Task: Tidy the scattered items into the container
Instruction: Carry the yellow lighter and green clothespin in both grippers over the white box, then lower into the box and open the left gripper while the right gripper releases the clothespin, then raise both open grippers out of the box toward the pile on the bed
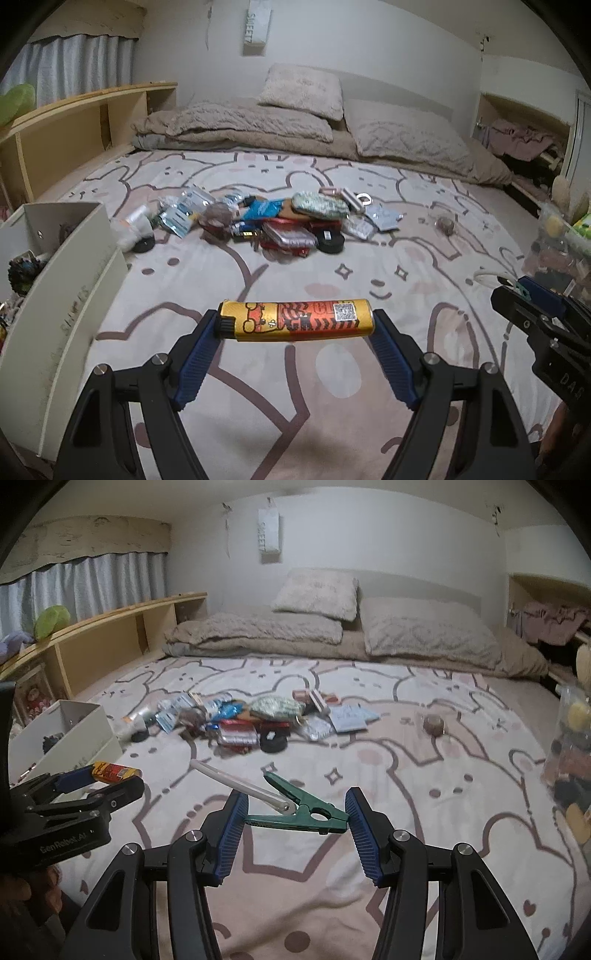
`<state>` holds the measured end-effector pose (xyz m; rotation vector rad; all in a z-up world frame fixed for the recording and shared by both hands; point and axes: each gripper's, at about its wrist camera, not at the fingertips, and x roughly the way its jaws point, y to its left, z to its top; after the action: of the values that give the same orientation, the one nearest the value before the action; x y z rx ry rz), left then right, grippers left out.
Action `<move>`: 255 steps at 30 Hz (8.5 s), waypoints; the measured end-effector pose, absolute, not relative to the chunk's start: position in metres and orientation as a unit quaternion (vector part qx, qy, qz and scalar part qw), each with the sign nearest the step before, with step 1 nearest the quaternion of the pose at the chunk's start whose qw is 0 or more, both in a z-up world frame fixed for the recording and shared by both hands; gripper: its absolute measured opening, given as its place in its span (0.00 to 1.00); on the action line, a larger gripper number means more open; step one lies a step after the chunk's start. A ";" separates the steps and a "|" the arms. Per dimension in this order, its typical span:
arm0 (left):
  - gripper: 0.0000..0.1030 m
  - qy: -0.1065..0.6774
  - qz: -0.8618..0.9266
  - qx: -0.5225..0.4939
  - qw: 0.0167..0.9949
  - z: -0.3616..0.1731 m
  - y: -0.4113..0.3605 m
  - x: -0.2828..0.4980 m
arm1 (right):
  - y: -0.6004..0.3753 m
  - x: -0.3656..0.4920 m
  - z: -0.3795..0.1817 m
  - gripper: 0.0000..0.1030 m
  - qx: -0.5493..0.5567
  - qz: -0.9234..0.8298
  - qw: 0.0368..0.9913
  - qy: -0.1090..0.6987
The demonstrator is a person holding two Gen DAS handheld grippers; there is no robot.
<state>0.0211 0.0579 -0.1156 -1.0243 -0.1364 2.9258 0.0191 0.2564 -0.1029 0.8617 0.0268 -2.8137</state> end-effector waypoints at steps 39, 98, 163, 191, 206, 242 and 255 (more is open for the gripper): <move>0.78 -0.046 0.966 -0.236 -0.092 -0.013 -0.089 0.088 | 0.104 0.038 -0.007 0.54 0.194 -0.948 0.252 0.029; 0.78 -0.113 0.927 -0.292 -0.206 -0.056 -0.310 0.130 | -0.145 0.058 -0.095 0.54 0.346 -0.796 0.483 0.116; 0.98 -0.092 0.909 -0.349 -0.208 -0.075 -0.291 0.135 | -0.111 0.055 -0.081 0.74 0.341 -0.813 0.462 0.092; 1.00 -0.073 0.932 -0.316 -0.158 -0.060 -0.231 0.150 | -0.037 0.047 -0.049 1.00 0.279 -0.881 0.372 0.086; 1.00 -0.069 0.942 -0.309 -0.114 -0.054 -0.183 0.123 | 0.031 0.030 -0.038 1.00 0.275 -0.909 0.305 0.074; 1.00 -0.061 0.959 -0.276 0.008 -0.050 -0.065 0.027 | 0.197 -0.020 -0.040 1.00 0.271 -0.951 0.148 0.034; 1.00 -0.048 0.958 -0.280 0.019 -0.083 -0.030 -0.014 | 0.223 -0.043 -0.077 1.00 0.295 -0.947 0.128 0.027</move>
<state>-0.0141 -0.0300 -0.0828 -0.8706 -0.1497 2.9750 -0.0428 0.2227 -0.0774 0.8568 0.0791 -2.7537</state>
